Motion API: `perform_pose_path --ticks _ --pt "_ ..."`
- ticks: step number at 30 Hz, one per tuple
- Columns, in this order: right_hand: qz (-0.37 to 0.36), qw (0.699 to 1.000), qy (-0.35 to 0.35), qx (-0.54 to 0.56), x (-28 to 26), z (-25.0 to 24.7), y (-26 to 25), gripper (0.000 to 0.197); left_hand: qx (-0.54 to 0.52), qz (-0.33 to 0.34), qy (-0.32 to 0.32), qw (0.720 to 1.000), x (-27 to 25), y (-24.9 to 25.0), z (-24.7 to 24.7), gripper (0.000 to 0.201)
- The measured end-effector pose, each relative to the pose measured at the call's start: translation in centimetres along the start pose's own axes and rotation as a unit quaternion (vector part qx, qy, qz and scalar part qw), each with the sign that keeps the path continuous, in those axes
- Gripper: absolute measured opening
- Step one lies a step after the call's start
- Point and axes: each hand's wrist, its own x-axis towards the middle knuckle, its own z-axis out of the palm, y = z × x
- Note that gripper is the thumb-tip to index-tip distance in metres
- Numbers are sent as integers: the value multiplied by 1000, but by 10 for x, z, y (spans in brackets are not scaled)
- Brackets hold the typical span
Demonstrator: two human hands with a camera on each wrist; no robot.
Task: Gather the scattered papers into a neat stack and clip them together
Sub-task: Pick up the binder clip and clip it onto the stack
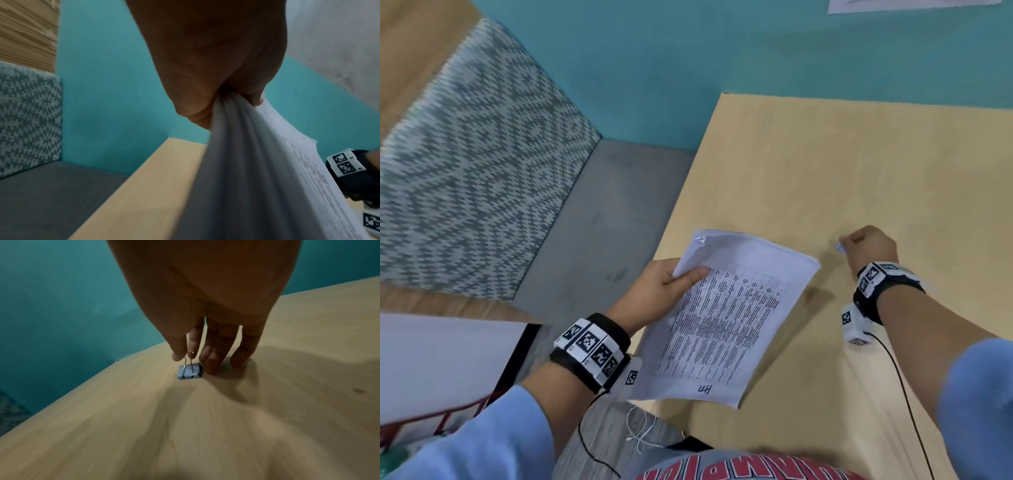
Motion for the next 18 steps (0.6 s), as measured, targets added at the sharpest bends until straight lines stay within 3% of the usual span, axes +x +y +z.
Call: perform_pose_path --ticks 2,6,10,12,18 --pt "6 1000 5 -5 1 -1 2 19 -32 -9 -7 999 4 -6 -4 61" --pt "32 998 20 53 -15 -16 10 15 -63 -17 -20 998 10 -9 -8 87" --pt "77 956 -66 275 -57 -49 13 17 -74 -27 -44 996 9 8 -4 85" --pt "39 940 -59 333 -85 -80 9 25 -74 -27 -50 996 5 26 1 89" --pt "-99 885 -6 455 -182 -191 -20 42 -25 47 -62 997 -18 81 26 58"
